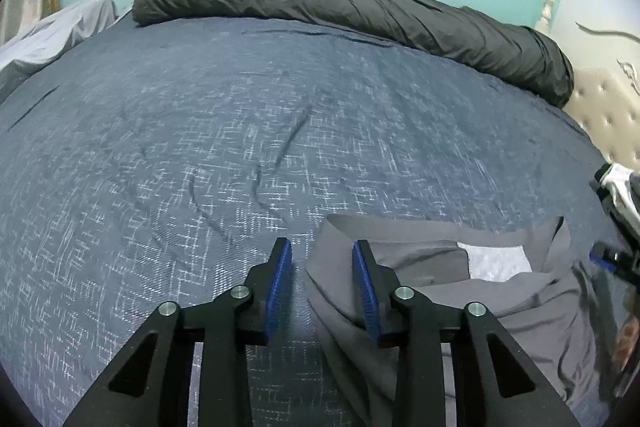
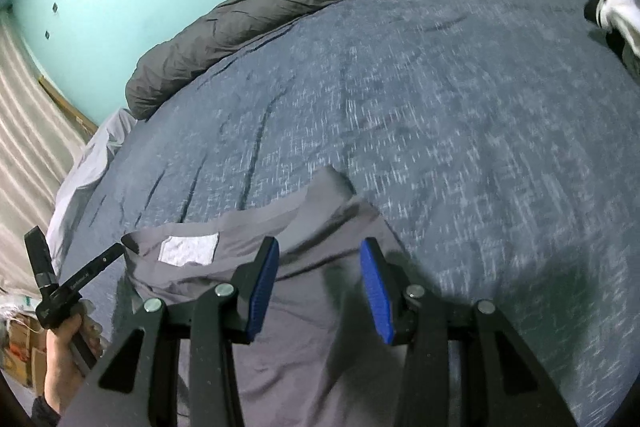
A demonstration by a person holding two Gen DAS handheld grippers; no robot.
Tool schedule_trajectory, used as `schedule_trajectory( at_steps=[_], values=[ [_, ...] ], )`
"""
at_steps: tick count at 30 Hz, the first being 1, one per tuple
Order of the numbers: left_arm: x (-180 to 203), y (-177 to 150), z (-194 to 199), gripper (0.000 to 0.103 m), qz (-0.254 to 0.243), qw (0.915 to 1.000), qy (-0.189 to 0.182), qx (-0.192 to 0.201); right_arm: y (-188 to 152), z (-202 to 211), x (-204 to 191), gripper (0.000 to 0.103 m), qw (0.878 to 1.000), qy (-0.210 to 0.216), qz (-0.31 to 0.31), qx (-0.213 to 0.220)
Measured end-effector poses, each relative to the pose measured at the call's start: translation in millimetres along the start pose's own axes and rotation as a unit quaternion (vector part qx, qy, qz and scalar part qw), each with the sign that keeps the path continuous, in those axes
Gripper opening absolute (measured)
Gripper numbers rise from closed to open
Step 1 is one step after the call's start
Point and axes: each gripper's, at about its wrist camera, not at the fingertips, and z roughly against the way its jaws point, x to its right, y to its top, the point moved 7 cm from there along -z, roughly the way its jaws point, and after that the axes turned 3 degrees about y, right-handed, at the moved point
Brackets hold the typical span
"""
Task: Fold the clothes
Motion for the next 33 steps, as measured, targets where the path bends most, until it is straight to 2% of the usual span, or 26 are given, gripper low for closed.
schedule_trajectory(
  at_steps=[1, 3, 6, 9, 12, 14, 16, 19, 26, 33],
  values=[
    [0.7, -0.7, -0.8, 0.027, -0.003, 1.0, 0.001, -0.001, 3.6, -2.1, -1.8, 0.043, 1.0, -0.005, 0.011, -0.001],
    [0.7, -1.4, -1.4, 0.012, -0.007, 1.0, 0.002, -0.002, 10.6, -9.6, -4.7, 0.043, 0.999, -0.018, 0.037, -0.007],
    [-1.3, 0.1, 0.5, 0.005, -0.004, 1.0, 0.0, 0.002, 16.7, -24.4, -4.0, 0.043, 0.997, -0.037, 0.065, -0.027],
    [-3.7, 2.5, 6.3, 0.004, 0.008, 0.9999, -0.005, 0.012, 20.9, -35.8, -2.7, 0.043, 0.993, -0.056, 0.095, -0.044],
    [-6.2, 6.4, 8.2, 0.004, 0.025, 0.9994, -0.017, 0.014, 22.1, -43.4, -5.1, 0.043, 0.99, -0.057, 0.12, -0.053],
    [-7.0, 7.9, 8.4, 0.004, 0.033, 0.9991, -0.022, 0.014, 21.6, -48.6, -5.9, 0.039, 0.988, -0.053, 0.13, -0.061],
    [-8.3, 9.6, 9.4, 0.004, 0.036, 0.9989, -0.024, 0.016, 20.9, -53.0, -5.8, 0.017, 0.987, -0.051, 0.137, -0.067],
    [-9.9, 11.9, 11.4, 0.004, 0.043, 0.9985, -0.027, 0.019, 22.6, -52.7, -2.7, 0.004, 0.987, -0.059, 0.139, -0.062],
    [-17.8, 18.5, 12.3, 0.004, 0.075, 0.9961, -0.036, 0.029, 44.3, -33.6, 6.1, 0.002, 0.995, -0.037, 0.095, -0.013],
    [-15.0, 24.6, -3.1, 0.004, 0.078, 0.9961, -0.037, 0.02, 54.6, -45.0, 15.7, 0.001, 0.996, -0.047, 0.075, -0.012]
  ],
)
